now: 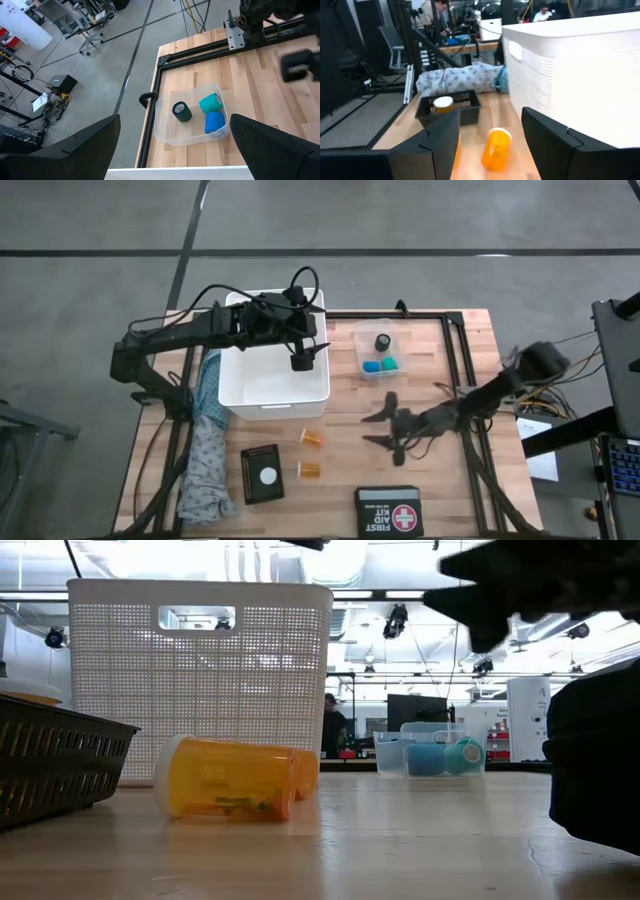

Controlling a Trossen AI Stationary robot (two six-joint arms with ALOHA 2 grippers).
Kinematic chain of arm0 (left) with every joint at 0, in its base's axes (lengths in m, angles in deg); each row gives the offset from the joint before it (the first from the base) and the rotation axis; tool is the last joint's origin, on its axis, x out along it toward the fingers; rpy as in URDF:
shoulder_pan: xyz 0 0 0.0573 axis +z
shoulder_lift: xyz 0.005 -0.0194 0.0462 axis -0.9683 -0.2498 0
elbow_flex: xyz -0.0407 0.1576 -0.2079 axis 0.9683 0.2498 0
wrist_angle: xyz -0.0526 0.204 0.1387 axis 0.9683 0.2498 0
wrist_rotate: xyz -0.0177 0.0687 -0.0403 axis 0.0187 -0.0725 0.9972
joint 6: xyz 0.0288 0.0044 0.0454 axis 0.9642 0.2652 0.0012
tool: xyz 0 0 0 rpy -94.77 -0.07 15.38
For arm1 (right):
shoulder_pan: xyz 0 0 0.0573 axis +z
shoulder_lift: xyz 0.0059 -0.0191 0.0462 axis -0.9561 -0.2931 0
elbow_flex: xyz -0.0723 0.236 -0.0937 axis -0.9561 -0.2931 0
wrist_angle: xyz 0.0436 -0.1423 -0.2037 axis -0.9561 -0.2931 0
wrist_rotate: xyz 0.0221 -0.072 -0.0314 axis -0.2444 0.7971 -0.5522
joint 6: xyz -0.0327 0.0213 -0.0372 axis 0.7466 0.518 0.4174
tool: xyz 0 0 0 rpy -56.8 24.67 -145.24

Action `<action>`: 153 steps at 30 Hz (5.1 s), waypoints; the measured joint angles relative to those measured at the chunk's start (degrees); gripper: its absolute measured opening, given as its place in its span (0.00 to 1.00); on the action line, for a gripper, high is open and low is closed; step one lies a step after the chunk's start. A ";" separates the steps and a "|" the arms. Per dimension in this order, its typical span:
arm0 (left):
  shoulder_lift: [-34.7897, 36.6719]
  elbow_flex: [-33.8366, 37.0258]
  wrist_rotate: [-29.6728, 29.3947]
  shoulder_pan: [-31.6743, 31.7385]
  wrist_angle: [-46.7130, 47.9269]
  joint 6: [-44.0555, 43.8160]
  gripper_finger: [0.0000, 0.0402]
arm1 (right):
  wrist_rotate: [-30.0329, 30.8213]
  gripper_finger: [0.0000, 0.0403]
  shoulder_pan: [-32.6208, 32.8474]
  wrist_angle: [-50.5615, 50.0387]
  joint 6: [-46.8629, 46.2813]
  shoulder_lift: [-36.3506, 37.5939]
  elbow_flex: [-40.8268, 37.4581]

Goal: Pick & place medical supplies in basket/bin
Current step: Put the top orange pill bottle into the black bin

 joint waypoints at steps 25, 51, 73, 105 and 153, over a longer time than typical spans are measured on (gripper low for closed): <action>0.00 0.00 0.01 0.01 0.03 -0.06 0.95 | 0.18 0.51 -0.04 -42.60 2.62 51.77 -16.83; 0.00 0.00 0.01 0.00 0.03 0.00 0.95 | 0.56 0.51 -0.04 -61.74 9.20 71.68 -16.39; 0.00 0.00 0.02 -0.03 0.04 -1.11 0.95 | 0.15 0.51 -0.04 -61.67 9.62 71.64 -16.39; 3.70 -0.02 -15.34 -36.62 15.59 -44.59 0.95 | 0.17 0.51 -0.05 -61.66 9.63 71.64 -16.39; 0.02 36.34 -10.48 -47.52 -24.02 -54.31 0.78 | 0.17 0.51 -0.06 -61.65 9.63 71.64 -16.42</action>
